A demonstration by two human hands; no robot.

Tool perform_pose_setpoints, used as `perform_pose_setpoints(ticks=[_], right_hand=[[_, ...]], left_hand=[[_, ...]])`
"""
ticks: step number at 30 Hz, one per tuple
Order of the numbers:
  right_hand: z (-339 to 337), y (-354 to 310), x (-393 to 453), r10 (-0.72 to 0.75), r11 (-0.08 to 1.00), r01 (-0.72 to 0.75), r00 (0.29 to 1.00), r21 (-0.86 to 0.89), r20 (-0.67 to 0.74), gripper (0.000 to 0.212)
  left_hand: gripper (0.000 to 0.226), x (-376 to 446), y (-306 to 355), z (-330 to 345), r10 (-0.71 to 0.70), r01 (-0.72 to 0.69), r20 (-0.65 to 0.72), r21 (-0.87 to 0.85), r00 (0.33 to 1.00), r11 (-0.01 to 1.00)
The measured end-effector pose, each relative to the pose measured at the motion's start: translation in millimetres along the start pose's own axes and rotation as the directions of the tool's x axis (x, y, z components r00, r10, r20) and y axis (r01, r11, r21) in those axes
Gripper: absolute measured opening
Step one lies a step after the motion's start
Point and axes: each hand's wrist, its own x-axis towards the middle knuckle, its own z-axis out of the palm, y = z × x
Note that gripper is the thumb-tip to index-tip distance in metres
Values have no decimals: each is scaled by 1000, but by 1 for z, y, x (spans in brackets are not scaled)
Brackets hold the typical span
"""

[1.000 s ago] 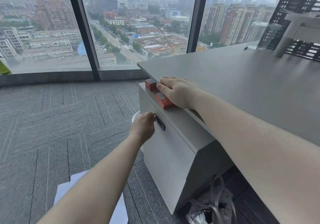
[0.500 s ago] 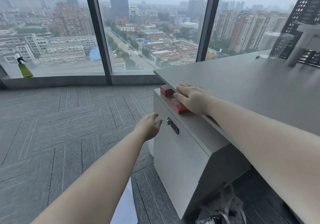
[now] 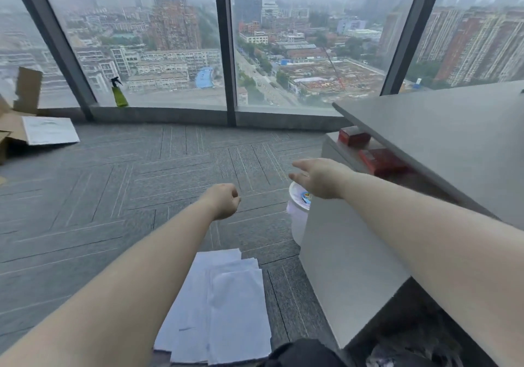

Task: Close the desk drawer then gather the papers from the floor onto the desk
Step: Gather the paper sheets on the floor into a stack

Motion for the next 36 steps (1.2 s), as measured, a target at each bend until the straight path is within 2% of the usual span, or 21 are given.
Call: perform_pose_setpoints(ticks=[3, 6, 11, 19, 26, 30, 33, 36], right_hand=[[49, -9, 34, -7, 999, 5, 998, 48, 55, 57], [115, -9, 75, -2, 998, -9, 986, 69, 169, 57], [234, -1, 146, 22, 997, -44, 953, 66, 303, 57], [403, 10, 223, 124, 970, -203, 884, 132, 450, 65], [501, 19, 256, 239, 916, -366, 829, 166, 506, 90], [540, 33, 259, 366, 827, -528, 767, 194, 528, 103], [564, 42, 257, 447, 727, -650, 694, 224, 564, 109], [584, 41, 255, 530, 665, -719, 644, 200, 552, 110]], left_hand=[[34, 6, -36, 26, -68, 68, 27, -1, 997, 998], [34, 17, -74, 70, -145, 148, 75, -26, 987, 989], [41, 45, -153, 163, -316, 327, 173, -41, 933, 944], [62, 81, -247, 291, -468, 478, 241, 16, 851, 878], [94, 92, -303, 375, -621, 665, 350, -7, 702, 747], [110, 93, -322, 410, -694, 785, 410, -94, 592, 613], [118, 95, -333, 428, -725, 842, 449, -135, 522, 523], [120, 98, -340, 434, -769, 872, 431, -98, 471, 480]])
